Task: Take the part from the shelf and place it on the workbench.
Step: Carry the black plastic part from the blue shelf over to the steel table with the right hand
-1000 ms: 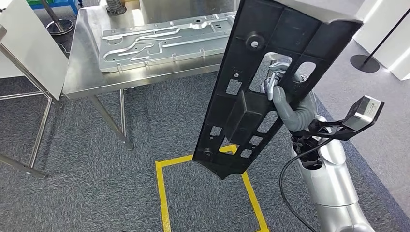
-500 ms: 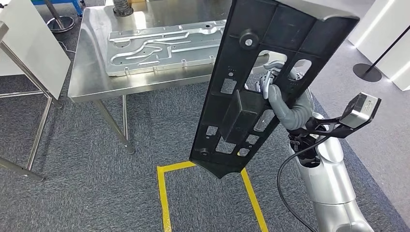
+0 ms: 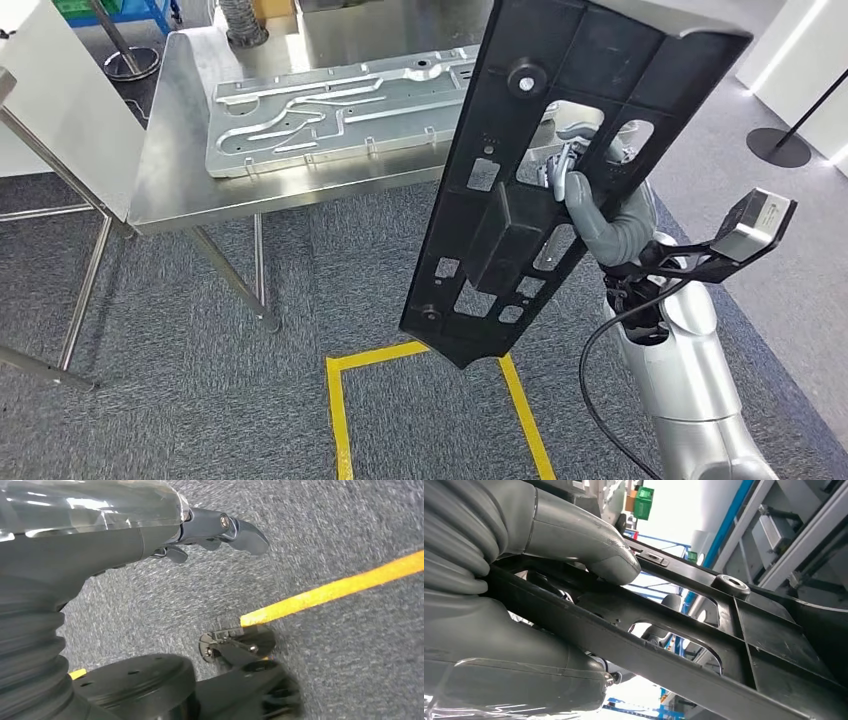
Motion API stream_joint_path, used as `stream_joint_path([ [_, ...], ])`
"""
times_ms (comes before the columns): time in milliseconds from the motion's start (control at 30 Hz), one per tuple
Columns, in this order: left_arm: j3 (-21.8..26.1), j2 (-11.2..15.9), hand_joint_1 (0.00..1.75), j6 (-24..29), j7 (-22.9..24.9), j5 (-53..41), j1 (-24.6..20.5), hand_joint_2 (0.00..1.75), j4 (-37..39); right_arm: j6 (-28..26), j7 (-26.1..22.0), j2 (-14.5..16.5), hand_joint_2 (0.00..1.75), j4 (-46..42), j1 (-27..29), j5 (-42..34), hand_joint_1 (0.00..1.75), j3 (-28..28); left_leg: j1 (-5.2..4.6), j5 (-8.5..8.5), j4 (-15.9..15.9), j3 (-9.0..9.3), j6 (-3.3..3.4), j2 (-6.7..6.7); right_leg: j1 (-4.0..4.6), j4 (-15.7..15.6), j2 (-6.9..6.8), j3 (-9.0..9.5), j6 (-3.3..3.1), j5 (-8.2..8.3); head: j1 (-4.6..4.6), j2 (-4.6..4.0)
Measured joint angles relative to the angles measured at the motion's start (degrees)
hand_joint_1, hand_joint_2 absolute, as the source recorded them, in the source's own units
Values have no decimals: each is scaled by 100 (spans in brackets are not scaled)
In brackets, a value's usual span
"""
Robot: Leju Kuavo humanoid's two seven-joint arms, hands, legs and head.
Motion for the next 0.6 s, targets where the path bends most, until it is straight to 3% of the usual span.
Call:
stream_joint_path([
  [33, 0, -2, 0, 0, 5, 2, 6, 175, 0, 9, 0, -1, 175, 17, -2, -5, 175, 1, 8, -68, 344, -224, -10, 0, 2, 1, 2, 34, -4, -32, 0, 0],
  [67, 0, -3, 0, 0, 9, 4, 13, 175, 0, 17, 0, -1, 175, 32, 0, -7, 175, 3, 10, -20, 491, -360, -11, 0, 4, 2, 5, 78, -2, -67, 0, 0],
  [100, 0, -4, 0, 0, 10, 6, 17, 175, 0, 25, 0, -1, 175, 43, 0, -8, 175, 4, 10, 151, 403, -381, -1, 0, 7, 2, 9, 134, 3, -106, 0, 0],
  [167, 0, -4, 0, 0, 10, 4, 20, 175, 0, 38, -1, -1, 175, 55, -6, -8, 175, 4, -2, 696, -349, -134, 64, 5, 17, -3, 12, 268, 17, -195, 1, 0],
  [233, -1, -2, 0, -1, 15, -8, 6, 175, 0, 43, -13, -1, 175, 66, -14, -17, 175, -1, -36, 975, -1017, 153, 138, 22, 35, -8, 16, 347, 58, -270, 1, 0],
  [300, -4, -2, 0, -5, 26, -24, -9, 175, 0, 33, -35, 1, 175, 80, -10, -33, 175, -16, -68, 937, -1185, 240, 179, 31, 36, -26, 18, 360, 118, -304, 1, 0],
  [400, -9, -10, 0, -16, 44, -40, -12, 175, 0, 15, -80, 8, 175, 83, 3, -57, 175, -39, -34, 927, -1312, 331, 240, 31, 34, 59, 14, 350, 208, -386, 1, 0],
  [467, -10, -22, 0, -21, 50, -50, -22, 175, 0, 11, -100, 12, 175, 84, 16, -78, 175, -54, -13, 904, -1376, 416, 283, 37, 29, 608, 13, 58, 255, -617, 1, 0],
  [533, -11, -30, 0, -25, 52, -50, -30, 175, 0, 6, -107, 15, 175, 92, 55, -90, 175, -61, -14, 841, -1374, 478, 301, 36, 20, 1376, 12, -446, 297, -841, 1, 0],
  [567, -11, -31, 0, -28, 52, -44, -28, 175, 0, 5, -107, 16, 175, 99, 75, -91, 175, -61, -14, 800, -1367, 517, 298, 33, 12, 1575, 11, -622, 314, -819, 1, 0],
  [600, -11, -32, 0, -30, 52, -37, -26, 175, 0, 6, -107, 17, 175, 105, 87, -91, 175, -61, -11, 755, -1354, 563, 290, 29, 0, 1562, 10, -692, 328, -681, 2, 0],
])
